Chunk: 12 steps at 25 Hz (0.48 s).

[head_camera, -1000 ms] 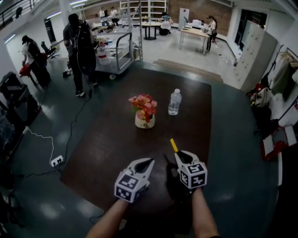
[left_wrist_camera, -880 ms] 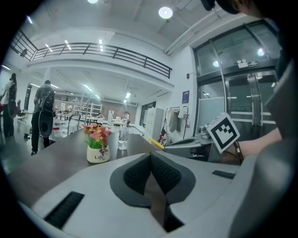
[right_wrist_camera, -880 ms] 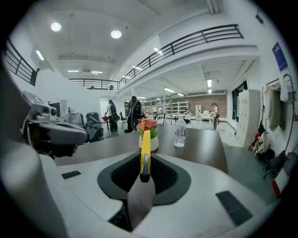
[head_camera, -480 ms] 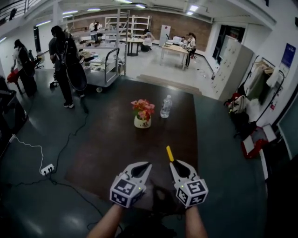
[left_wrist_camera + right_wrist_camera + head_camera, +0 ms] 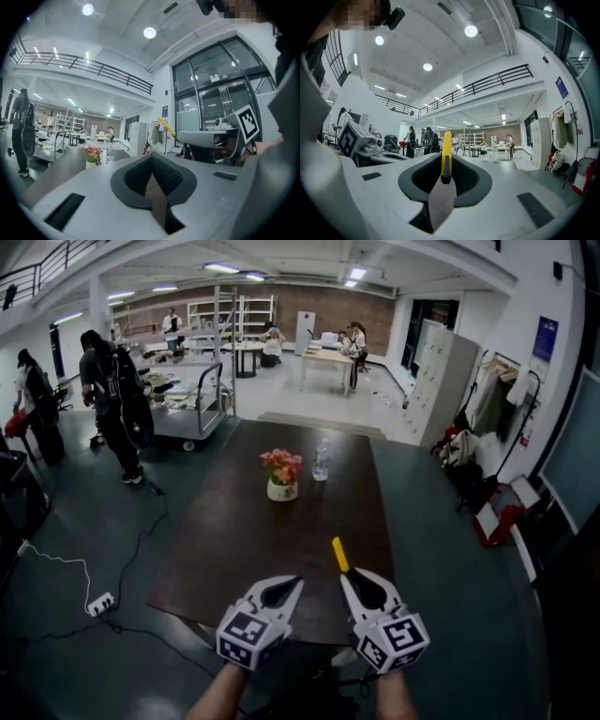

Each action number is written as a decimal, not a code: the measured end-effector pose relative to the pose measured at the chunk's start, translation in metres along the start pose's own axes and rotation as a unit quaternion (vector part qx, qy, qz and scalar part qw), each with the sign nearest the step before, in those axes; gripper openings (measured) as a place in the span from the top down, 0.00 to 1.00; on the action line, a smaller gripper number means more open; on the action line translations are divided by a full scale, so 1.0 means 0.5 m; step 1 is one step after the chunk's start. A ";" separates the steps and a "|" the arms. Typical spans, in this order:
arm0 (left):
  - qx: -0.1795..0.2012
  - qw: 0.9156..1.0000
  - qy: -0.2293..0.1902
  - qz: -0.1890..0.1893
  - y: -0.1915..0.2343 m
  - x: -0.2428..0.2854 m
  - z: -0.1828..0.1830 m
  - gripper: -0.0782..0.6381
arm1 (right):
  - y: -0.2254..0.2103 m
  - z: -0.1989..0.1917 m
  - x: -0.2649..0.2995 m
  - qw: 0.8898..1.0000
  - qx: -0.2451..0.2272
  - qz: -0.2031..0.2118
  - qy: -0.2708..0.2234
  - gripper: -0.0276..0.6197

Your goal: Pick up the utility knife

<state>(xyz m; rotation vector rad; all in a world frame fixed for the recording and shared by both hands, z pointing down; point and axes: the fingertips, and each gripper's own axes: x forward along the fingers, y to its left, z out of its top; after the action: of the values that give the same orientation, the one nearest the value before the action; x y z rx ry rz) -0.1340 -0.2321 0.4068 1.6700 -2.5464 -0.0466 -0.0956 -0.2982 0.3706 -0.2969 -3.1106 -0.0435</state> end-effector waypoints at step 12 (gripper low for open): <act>0.009 1.000 -0.015 -0.016 -0.033 -0.058 0.022 0.89 | 0.053 0.035 -0.044 1.000 -0.005 -0.014 -0.024 0.84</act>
<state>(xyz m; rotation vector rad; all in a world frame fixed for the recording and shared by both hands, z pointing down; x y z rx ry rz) -0.1086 -0.2124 0.3929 1.7309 -2.5492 -0.0517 -0.0690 -0.2757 0.3533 -0.2573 -3.1629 -0.0526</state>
